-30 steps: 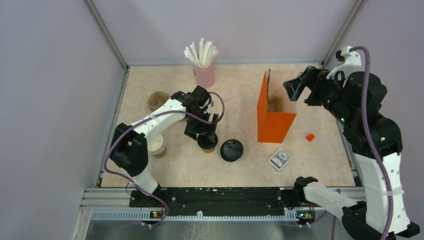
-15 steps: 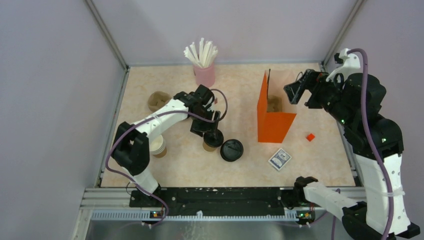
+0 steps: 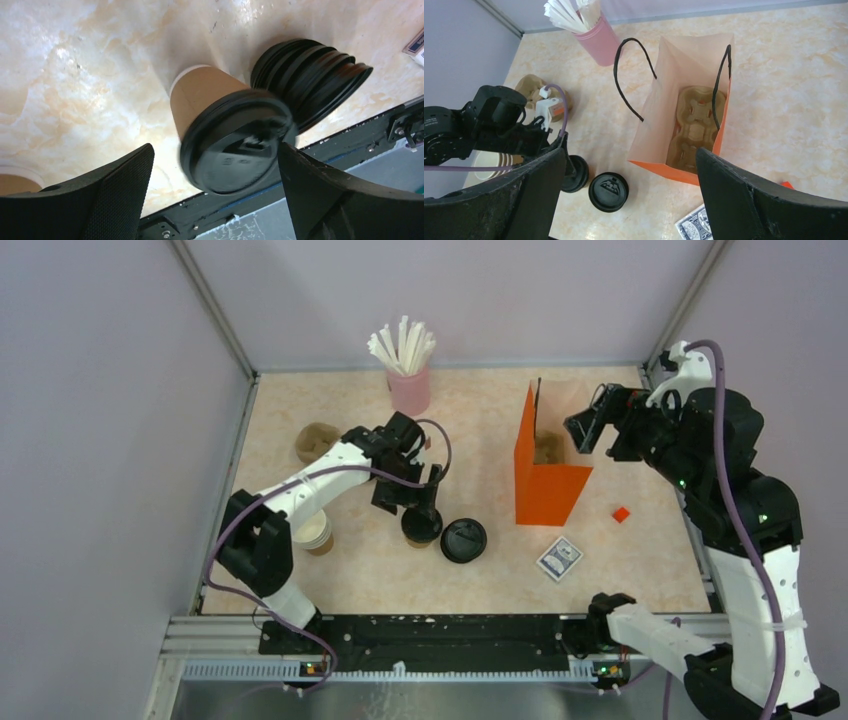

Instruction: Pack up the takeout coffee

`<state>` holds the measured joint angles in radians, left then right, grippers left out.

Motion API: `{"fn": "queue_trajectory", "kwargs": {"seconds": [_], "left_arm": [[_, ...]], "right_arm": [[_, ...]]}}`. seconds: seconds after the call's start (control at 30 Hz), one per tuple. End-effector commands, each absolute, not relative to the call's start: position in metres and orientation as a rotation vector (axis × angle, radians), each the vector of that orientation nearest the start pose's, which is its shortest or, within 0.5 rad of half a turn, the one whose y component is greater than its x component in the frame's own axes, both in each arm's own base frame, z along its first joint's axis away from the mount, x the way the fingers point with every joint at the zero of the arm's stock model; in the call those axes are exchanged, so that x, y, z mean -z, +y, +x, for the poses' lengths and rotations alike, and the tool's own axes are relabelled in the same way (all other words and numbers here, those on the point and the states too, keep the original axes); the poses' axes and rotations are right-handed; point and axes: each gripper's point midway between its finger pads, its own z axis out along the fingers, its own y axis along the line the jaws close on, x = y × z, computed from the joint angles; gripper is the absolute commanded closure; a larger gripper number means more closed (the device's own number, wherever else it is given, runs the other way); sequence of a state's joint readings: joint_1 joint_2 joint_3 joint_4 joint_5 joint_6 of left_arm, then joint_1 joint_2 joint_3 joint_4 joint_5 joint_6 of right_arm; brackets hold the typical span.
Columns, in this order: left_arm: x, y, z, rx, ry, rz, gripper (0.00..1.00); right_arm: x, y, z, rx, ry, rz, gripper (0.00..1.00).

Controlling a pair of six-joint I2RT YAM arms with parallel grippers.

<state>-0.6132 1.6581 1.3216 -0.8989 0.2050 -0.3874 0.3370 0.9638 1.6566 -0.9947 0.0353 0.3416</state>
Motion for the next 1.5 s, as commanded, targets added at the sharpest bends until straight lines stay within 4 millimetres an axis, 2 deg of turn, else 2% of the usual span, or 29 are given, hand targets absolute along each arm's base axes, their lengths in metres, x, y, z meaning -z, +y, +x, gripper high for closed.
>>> {"fn": "queue_trajectory", "kwargs": {"seconds": [0.0,0.1,0.23,0.3,0.37,0.47,0.57,0.63,0.7,0.77,0.83,0.93,1.0,1.07,1.17,1.27,1.33,1.4,1.47], "left_arm": [[-0.141,-0.231,0.24,0.532,2.816,0.394,0.01],[-0.154,-0.234,0.24,0.557,2.812,0.37,0.01],[-0.179,-0.239,0.253,0.582,2.743,0.333,0.01],[-0.212,-0.247,0.266,0.657,2.687,0.338,0.01],[-0.26,-0.255,0.286,0.685,2.57,0.35,0.01],[-0.335,-0.254,0.313,0.669,2.367,0.319,0.01],[-0.373,-0.239,0.324,0.679,2.278,0.234,0.01],[-0.384,-0.223,0.328,0.656,2.241,0.164,0.01],[-0.386,-0.204,0.33,0.575,2.201,0.107,0.01],[-0.382,-0.173,0.333,0.474,2.169,0.02,0.01],[-0.369,-0.141,0.333,0.415,2.163,-0.068,0.01],[-0.341,-0.101,0.323,0.35,2.195,-0.202,0.01],[-0.329,-0.088,0.316,0.322,2.203,-0.254,0.01],[-0.315,-0.078,0.309,0.318,2.226,-0.312,0.01],[-0.299,-0.073,0.301,0.376,2.272,-0.396,0.01],[-0.295,-0.07,0.298,0.387,2.283,-0.445,0.01],[-0.291,-0.058,0.298,0.319,2.28,-0.491,0.01],[-0.288,-0.043,0.296,0.226,2.284,-0.562,0.01],[-0.296,-0.038,0.296,0.203,2.26,-0.573,0.01]], "right_arm": [[-0.422,0.092,0.231,-0.432,1.903,-0.02,0.01],[-0.415,0.101,0.231,-0.464,1.943,-0.058,0.01],[-0.407,0.106,0.231,-0.491,1.966,-0.026,0.03],[-0.406,0.113,0.231,-0.511,1.976,-0.024,0.06],[-0.404,0.121,0.231,-0.511,1.986,-0.027,0.07],[-0.396,0.143,0.232,-0.516,2.015,-0.077,0.08],[-0.391,0.177,0.23,-0.549,2.026,-0.156,0.08],[-0.383,0.201,0.228,-0.568,2.036,-0.219,0.07],[-0.369,0.221,0.228,-0.571,2.051,-0.284,0.07],[-0.354,0.244,0.223,-0.556,2.055,-0.399,0.06],[-0.34,0.264,0.219,-0.525,2.047,-0.512,0.02],[-0.318,0.285,0.217,-0.519,2.035,-0.639,0.01],[-0.304,0.297,0.213,-0.54,2.023,-0.703,0.01],[-0.281,0.306,0.211,-0.555,2.026,-0.743,0.02],[-0.253,0.323,0.21,-0.568,2.017,-0.8,0.04],[-0.224,0.34,0.208,-0.523,2.037,-0.906,0.05],[-0.208,0.351,0.207,-0.519,2.061,-0.961,0.05],[-0.199,0.363,0.204,-0.54,2.059,-1.004,0.05],[-0.193,0.371,0.205,-0.555,2.054,-1.02,0.05]]}}
